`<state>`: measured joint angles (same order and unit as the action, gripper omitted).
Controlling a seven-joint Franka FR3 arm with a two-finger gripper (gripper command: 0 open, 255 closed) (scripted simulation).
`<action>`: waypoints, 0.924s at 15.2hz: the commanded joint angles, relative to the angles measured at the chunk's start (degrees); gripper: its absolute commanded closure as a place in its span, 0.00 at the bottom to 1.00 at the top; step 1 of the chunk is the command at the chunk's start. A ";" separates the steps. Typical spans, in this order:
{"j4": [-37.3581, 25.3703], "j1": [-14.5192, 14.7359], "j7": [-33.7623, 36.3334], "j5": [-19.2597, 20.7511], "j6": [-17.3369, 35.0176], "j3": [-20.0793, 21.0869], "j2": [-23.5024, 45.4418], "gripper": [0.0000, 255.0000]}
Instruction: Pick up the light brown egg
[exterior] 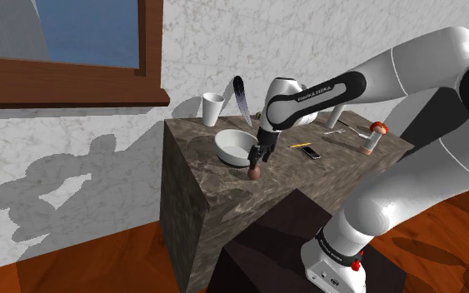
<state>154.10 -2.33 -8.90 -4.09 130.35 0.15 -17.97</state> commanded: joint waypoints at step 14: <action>1.66 0.11 -0.70 -0.49 8.68 -0.09 6.87 1.00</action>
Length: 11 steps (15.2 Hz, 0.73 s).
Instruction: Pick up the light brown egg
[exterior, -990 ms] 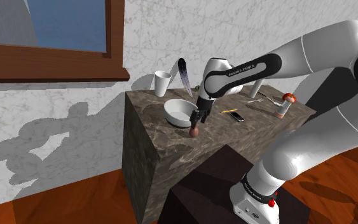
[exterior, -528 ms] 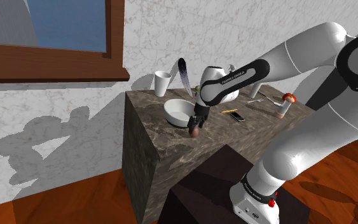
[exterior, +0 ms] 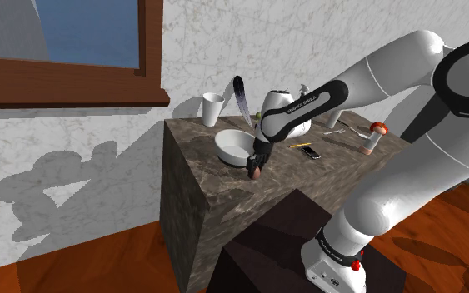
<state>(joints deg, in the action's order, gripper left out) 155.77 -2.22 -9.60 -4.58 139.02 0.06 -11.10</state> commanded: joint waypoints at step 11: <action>-1.27 -0.19 0.45 0.48 -5.79 -0.01 -4.54 1.00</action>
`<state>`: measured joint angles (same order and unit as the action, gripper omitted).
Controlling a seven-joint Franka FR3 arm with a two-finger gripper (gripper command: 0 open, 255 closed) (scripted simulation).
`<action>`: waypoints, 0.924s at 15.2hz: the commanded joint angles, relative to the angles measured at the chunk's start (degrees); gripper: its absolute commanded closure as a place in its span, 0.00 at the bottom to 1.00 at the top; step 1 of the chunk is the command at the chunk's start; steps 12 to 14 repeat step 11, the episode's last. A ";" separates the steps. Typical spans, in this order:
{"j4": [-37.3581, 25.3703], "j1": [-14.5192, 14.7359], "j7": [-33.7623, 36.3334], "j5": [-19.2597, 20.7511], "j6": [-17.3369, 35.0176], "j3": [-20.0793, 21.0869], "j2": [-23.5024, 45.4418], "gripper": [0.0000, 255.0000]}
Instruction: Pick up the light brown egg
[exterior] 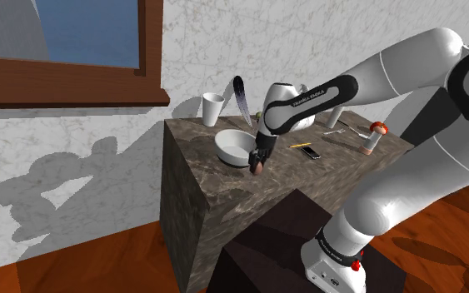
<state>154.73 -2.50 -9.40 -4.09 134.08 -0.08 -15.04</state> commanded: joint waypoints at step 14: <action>-3.32 -0.10 0.83 0.47 -9.57 0.14 -6.24 1.00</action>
